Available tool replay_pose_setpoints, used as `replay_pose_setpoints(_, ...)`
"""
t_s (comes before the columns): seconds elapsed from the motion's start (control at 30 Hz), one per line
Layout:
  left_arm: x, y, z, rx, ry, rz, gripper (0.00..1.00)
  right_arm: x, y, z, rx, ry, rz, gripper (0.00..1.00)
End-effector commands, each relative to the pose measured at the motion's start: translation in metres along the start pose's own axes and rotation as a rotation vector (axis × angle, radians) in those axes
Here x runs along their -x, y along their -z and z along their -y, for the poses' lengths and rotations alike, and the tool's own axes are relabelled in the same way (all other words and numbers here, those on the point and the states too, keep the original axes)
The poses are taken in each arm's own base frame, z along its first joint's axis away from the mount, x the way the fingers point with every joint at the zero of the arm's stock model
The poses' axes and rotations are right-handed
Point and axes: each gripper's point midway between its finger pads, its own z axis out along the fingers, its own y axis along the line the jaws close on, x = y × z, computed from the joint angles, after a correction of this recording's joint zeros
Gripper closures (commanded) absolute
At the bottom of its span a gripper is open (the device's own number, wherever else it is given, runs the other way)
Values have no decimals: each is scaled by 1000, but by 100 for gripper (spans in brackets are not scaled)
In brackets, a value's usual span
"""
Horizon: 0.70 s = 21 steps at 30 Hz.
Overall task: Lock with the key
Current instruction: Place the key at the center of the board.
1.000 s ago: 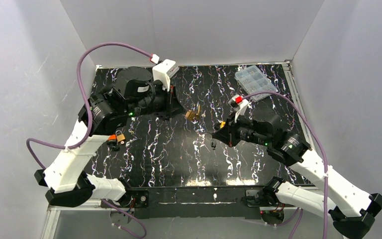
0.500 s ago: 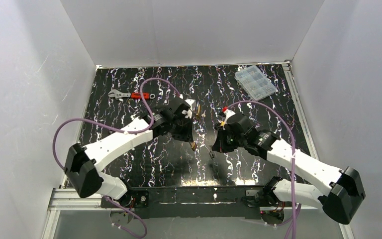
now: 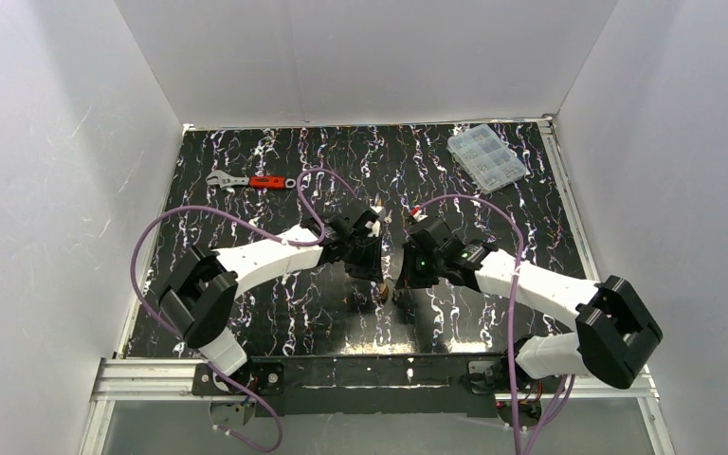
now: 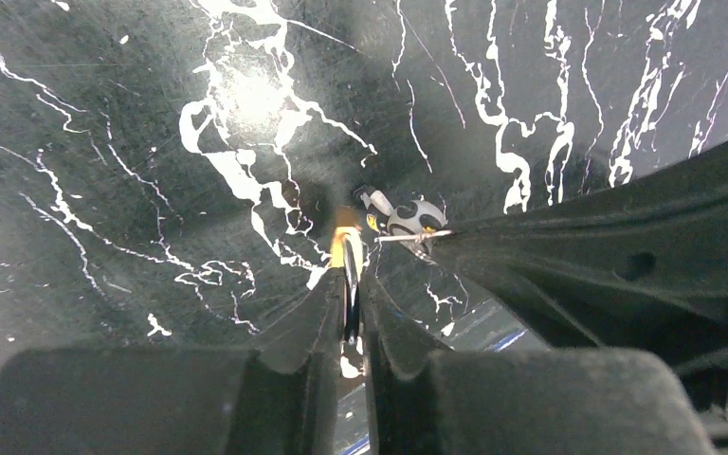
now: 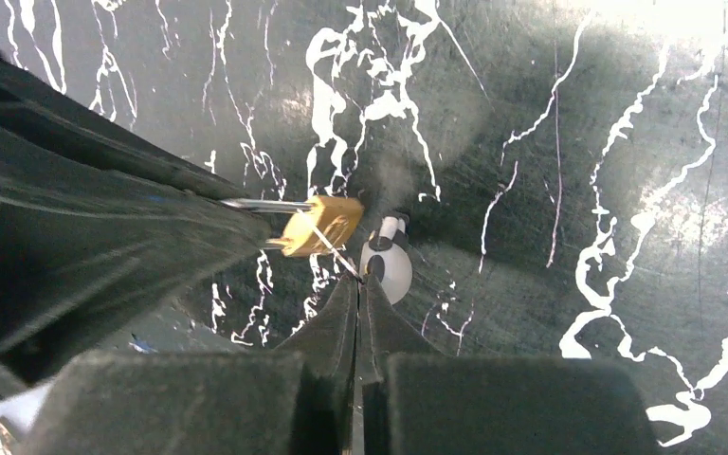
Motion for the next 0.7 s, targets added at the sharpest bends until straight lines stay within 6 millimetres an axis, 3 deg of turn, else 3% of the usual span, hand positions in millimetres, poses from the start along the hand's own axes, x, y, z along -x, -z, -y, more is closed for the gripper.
replay_pose_setpoints(0.0, 3, -2, 1, -26, 10, 1, 86, 20, -2, -13, 24, -23, 60, 99)
replay_pose_setpoints(0.23, 6, 3, -12, 24, 18, 7, 53, 18, -5, -14, 28, -21, 41, 97)
replay_pose_setpoints(0.37, 16, 22, -19, 74, 18, 45, 36, 22, 1, -19, 47, -12, 55, 66)
replay_pose_setpoints(0.43, 23, 37, -24, 102, 33, 75, 26, 26, 6, -23, 62, -2, 69, 56)
replay_pose_setpoints(0.57, 39, 73, -45, 183, 87, 153, 10, 33, 16, -32, 91, 22, 86, 42)
replay_pose_setpoints(0.67, 45, 103, -72, 281, 157, 208, 2, 38, 22, -36, 105, 39, 106, 37)
